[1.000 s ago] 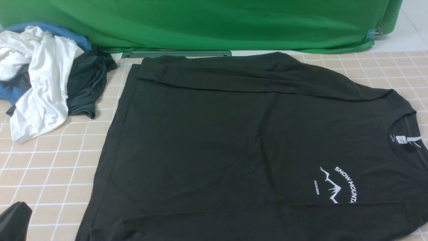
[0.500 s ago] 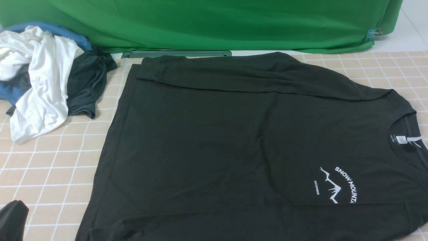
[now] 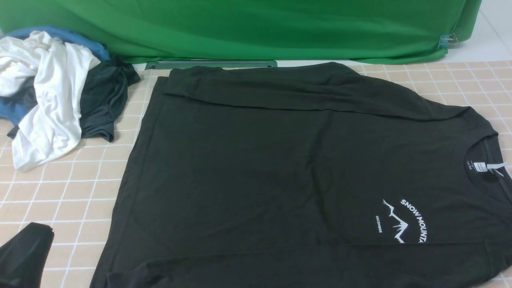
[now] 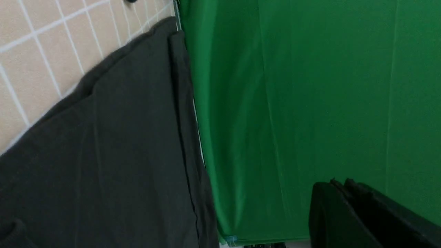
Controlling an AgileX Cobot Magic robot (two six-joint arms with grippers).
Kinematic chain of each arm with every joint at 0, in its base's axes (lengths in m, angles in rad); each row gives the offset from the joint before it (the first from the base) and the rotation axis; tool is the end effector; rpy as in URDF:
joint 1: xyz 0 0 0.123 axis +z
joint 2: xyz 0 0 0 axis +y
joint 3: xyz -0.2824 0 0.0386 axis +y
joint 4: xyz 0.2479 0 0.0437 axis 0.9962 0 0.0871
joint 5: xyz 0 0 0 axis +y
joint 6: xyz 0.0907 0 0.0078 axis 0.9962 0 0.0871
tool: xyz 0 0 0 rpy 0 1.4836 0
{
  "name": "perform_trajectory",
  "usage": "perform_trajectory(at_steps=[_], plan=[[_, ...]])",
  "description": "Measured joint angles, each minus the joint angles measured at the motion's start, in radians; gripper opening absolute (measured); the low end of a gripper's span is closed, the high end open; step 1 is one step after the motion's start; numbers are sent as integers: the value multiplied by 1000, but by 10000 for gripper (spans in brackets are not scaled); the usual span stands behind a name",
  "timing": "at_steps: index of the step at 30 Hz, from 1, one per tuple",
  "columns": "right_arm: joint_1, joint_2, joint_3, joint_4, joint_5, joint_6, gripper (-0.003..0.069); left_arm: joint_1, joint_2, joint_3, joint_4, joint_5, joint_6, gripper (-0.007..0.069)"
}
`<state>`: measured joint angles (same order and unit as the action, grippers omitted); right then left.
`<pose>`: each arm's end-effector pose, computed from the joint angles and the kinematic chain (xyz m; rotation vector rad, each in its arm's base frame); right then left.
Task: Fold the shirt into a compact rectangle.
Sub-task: 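Grasp the left edge of the dark T-shirt lying flat on the table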
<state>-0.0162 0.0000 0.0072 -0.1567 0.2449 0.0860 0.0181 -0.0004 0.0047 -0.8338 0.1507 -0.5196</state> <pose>0.0555 -0.0044 0.1887 -0.0154 1.7335 -0.0934 0.0563 -0.0092 0.2023 -1.0031 1.3809 -1.1066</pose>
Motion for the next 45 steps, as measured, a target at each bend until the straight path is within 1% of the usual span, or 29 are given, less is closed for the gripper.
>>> perform_trajectory(at_steps=[1,2,3,5,11,13,15,18,20,21,22,25,26,27,29,32,34,36,37,38,40,41,42,43,44,45], plan=[[0,0,0,0,0,0,250,0,0,0,35,-11,10,18],[0,0,0,0,0,0,250,0,0,0,42,-11,11,18],[0,0,0,0,0,0,250,0,0,0,82,-29,19,18],[0,0,0,0,0,0,250,0,0,0,110,-47,25,18],[0,0,0,0,-15,-5,250,0,0,0,123,-82,29,18],[0,0,0,10,-36,4,250,0,0,0,98,-80,29,18],[0,0,0,102,-88,94,250,0,0,-11,76,-50,34,18],[0,0,0,282,-174,311,250,0,-1,-102,78,1,80,18],[0,0,0,347,-234,440,250,0,2,-202,103,43,130,18],[0,0,0,371,-270,508,250,0,16,-265,129,84,146,18],[0,0,0,380,-286,528,250,0,42,-306,150,119,154,18],[0,0,0,396,-322,559,250,0,138,-418,214,281,160,18],[0,0,0,398,-331,565,250,0,212,-458,239,394,160,18],[0,0,0,398,-339,577,250,0,259,-485,256,461,160,18],[0,0,0,400,-364,592,250,0,386,-522,277,616,170,18],[0,0,0,401,-462,606,235,0,576,-554,283,770,219,18],[0,0,-6,402,-519,607,190,0,711,-584,283,854,266,18],[0,2,-34,405,-513,594,135,0,812,-612,285,903,309,18],[0,16,-89,405,-475,549,76,0,882,-634,290,930,338,18],[0,34,-130,405,-444,501,53,0,937,-649,302,938,356,18],[0,84,-250,397,-320,380,36,0,1019,-667,334,939,368,23],[0,103,-304,396,-271,339,34,0,1057,-671,352,939,368,27],[0,137,-372,394,-181,268,32,0,1087,-672,379,939,368,39],[0,151,-386,394,-143,238,32,0,1093,-672,391,940,368,43],[0,214,-511,393,22,120,31,0,1128,-672,449,941,356,66],[0,248,-550,392,109,66,31,0,1140,-672,472,940,339,77]])
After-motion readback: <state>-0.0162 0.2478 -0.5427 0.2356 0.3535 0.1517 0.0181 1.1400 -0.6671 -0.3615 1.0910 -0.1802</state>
